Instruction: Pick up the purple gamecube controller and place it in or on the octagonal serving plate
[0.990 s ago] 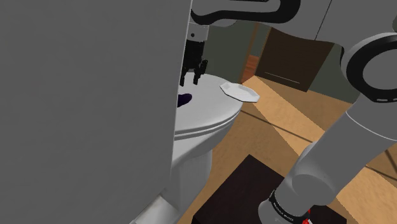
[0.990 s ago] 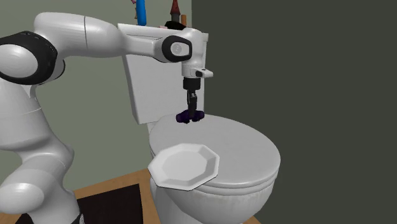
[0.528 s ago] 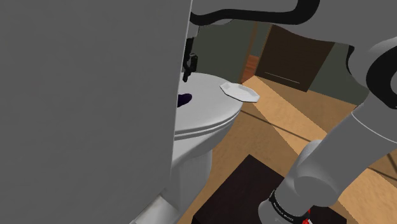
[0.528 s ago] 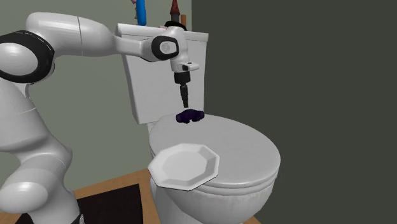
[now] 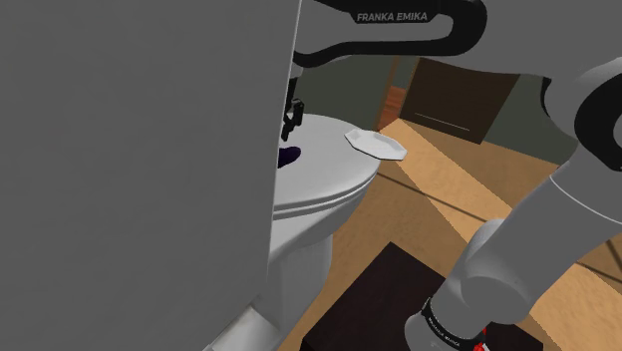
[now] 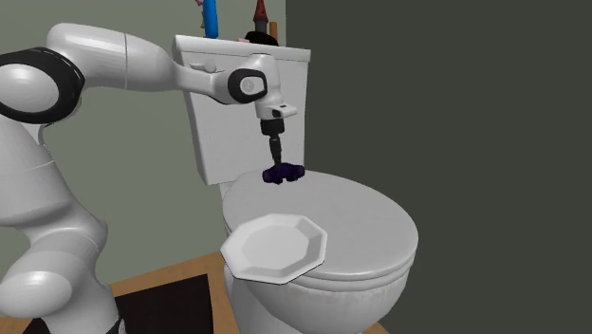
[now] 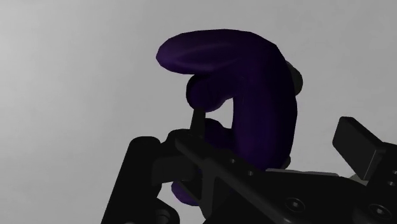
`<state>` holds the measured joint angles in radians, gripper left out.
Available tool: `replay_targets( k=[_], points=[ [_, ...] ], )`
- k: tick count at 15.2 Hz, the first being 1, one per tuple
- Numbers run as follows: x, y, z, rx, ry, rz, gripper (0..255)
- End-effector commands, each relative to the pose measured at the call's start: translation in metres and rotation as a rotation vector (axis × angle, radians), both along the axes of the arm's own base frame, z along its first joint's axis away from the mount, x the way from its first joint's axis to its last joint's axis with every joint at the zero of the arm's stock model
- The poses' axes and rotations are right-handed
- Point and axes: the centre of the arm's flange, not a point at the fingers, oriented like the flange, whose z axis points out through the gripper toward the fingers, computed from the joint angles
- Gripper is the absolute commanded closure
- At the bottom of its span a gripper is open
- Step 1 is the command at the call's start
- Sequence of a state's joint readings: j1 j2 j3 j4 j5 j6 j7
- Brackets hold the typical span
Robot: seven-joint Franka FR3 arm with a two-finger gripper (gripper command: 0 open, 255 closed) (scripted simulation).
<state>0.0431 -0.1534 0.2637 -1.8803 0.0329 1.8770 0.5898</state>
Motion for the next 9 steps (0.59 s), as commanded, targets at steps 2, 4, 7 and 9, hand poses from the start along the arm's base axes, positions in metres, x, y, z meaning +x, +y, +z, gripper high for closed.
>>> replay_targets(
  k=[2,4,7,9],
  points=[
    [0.0010,-0.0002,-0.0026,0.000,-0.001,0.000,0],
    [0.0010,-0.0002,-0.0026,0.000,-0.001,0.000,0],
    [0.0010,-0.0002,-0.0026,0.000,-0.001,0.000,0],
    [0.0010,-0.0002,-0.0026,0.000,-0.001,0.000,255]
  ],
)
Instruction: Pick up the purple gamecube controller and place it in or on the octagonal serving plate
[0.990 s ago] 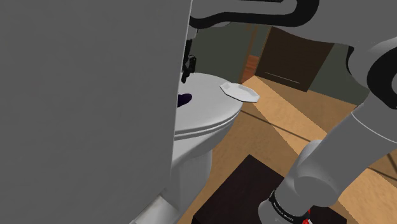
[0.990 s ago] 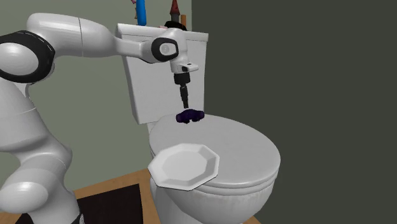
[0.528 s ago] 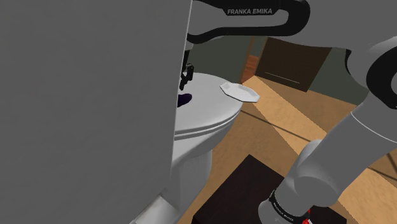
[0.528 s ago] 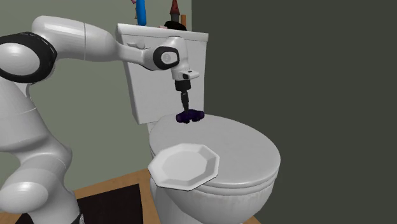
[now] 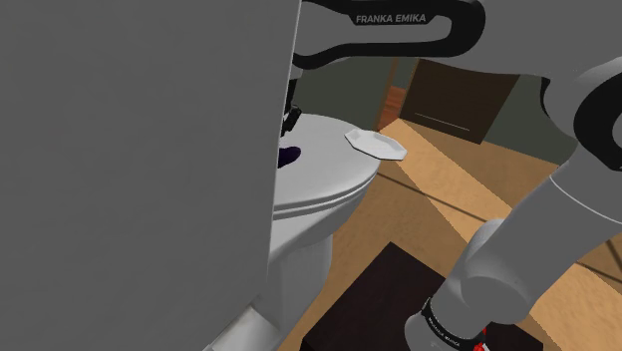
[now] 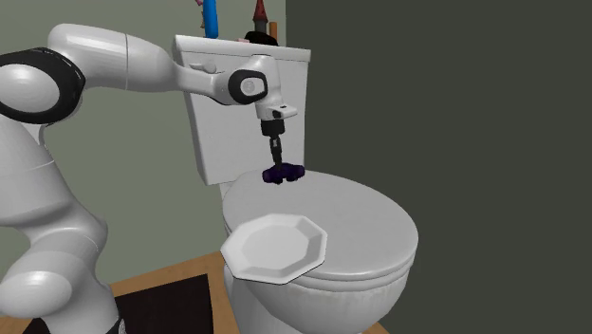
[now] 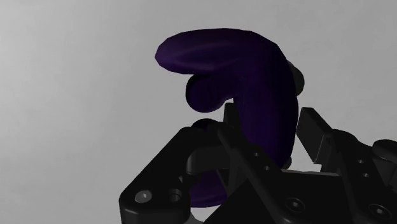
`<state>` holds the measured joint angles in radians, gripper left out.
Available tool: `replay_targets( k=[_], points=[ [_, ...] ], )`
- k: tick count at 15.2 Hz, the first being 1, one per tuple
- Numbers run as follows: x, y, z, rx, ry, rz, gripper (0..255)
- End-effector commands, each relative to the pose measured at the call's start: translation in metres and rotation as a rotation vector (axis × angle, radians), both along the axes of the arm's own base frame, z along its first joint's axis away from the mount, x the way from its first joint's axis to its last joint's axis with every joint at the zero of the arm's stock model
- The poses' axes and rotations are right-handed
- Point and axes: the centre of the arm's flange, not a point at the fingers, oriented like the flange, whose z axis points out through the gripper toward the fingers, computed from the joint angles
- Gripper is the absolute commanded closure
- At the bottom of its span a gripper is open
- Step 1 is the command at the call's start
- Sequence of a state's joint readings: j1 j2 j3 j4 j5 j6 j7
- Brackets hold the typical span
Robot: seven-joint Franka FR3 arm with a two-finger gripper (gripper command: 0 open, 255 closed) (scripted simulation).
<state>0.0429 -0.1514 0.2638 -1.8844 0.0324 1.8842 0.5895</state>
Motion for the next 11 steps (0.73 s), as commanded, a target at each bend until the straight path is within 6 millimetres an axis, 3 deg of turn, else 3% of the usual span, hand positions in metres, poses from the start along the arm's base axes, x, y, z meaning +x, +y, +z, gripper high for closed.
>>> replay_targets(
  k=[1,8,11],
  points=[
    [0.000,0.000,0.000,0.000,0.000,0.000,255],
    [0.000,0.000,0.000,0.000,0.000,0.000,255],
    [0.000,0.000,0.016,0.000,0.000,0.000,255]
  ],
)
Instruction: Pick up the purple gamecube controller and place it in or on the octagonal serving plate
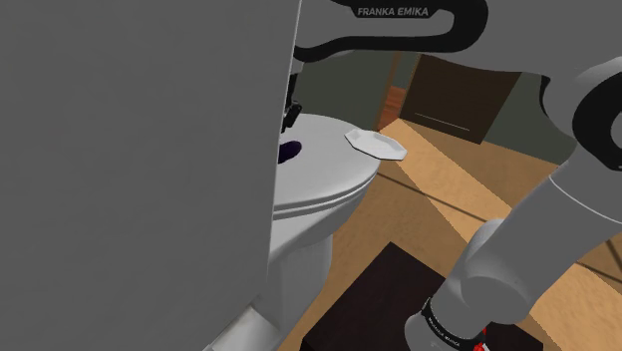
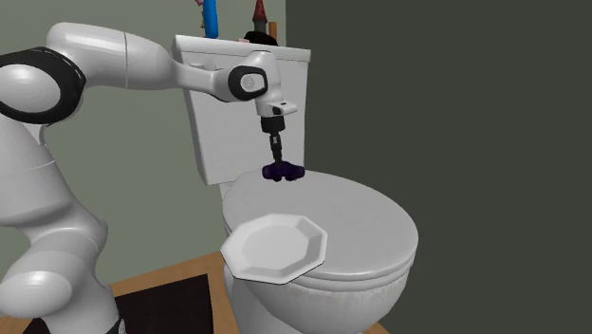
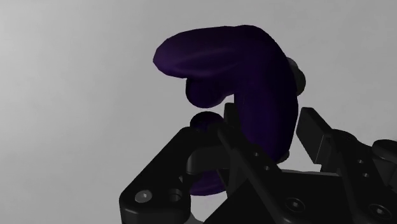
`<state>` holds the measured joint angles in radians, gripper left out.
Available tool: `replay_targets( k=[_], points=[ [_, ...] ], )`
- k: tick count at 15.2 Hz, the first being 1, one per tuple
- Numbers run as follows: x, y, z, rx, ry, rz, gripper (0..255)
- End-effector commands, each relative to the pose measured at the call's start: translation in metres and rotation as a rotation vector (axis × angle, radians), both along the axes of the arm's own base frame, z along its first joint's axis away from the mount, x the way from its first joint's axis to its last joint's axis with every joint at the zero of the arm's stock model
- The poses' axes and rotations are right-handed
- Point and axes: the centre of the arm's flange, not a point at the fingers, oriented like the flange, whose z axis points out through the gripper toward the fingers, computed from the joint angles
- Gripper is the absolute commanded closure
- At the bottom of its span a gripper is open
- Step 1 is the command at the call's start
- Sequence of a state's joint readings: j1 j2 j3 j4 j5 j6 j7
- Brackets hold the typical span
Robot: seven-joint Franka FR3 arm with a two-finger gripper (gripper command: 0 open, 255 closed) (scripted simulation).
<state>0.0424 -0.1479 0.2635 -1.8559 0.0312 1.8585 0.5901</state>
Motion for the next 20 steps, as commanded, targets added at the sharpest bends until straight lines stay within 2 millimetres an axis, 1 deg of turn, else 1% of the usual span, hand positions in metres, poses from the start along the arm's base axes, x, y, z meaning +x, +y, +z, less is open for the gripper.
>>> replay_targets(
  k=[1,13,14,15,16,20],
  points=[
    [0.000,0.000,0.011,0.000,0.000,0.000,255],
    [0.000,0.000,0.075,0.000,0.000,0.000,255],
    [0.000,0.000,0.079,0.000,0.000,0.000,255],
    [0.000,0.000,0.074,0.000,-0.001,0.000,255],
    [0.000,0.000,0.074,0.000,-0.001,0.000,0],
    [-0.026,0.027,0.046,-0.016,0.075,-0.020,0]
  ],
)
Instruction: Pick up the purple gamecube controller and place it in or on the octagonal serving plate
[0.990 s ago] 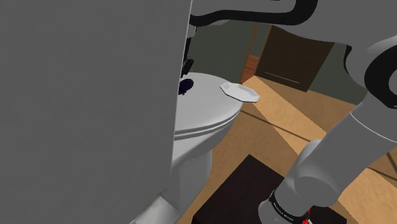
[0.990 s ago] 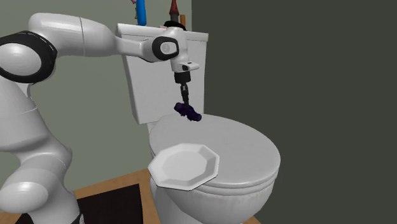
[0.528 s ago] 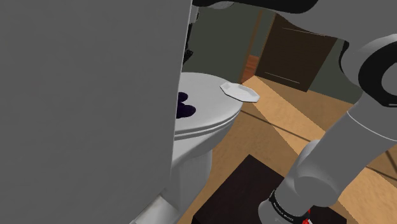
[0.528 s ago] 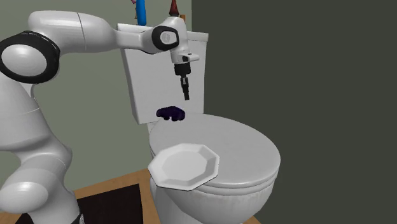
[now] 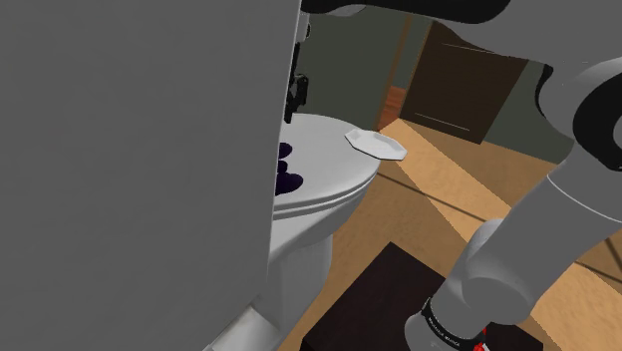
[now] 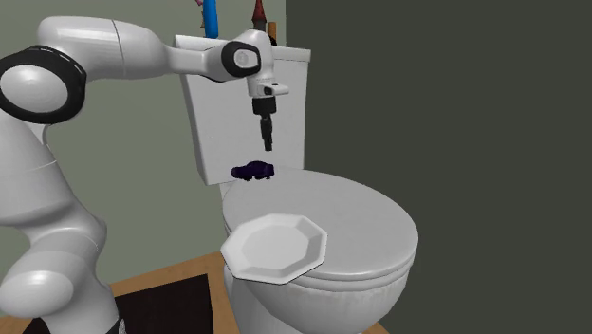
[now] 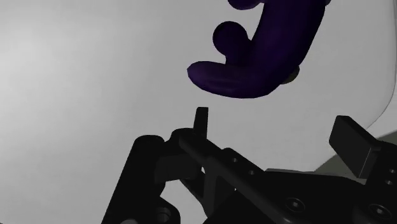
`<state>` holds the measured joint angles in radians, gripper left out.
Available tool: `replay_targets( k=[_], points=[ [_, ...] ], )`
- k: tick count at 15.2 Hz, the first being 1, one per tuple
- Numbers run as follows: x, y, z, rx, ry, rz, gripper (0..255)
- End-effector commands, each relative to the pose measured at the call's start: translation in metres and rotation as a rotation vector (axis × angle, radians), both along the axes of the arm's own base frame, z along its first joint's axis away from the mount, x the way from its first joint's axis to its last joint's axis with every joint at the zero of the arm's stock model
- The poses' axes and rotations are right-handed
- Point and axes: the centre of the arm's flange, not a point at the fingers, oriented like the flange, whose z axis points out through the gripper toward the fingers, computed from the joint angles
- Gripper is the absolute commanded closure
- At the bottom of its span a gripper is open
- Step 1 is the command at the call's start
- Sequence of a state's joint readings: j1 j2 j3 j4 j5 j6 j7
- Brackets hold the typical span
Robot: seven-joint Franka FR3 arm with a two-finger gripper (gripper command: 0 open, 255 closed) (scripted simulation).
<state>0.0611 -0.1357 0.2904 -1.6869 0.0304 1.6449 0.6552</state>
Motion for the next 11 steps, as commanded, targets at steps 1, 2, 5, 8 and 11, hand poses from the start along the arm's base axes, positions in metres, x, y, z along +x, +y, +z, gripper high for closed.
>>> replay_targets(
  k=[1,2,5,8,11],
  points=[
    [-0.013,0.012,-0.015,-0.009,0.037,-0.011,0],
    [-0.020,0.018,-0.022,-0.013,0.056,-0.016,0],
    [-0.041,0.038,-0.041,-0.025,0.113,-0.031,0],
    [-0.057,0.053,-0.054,-0.034,0.154,-0.042,0],
    [-0.058,0.053,-0.070,-0.034,0.154,-0.042,0]
  ],
)
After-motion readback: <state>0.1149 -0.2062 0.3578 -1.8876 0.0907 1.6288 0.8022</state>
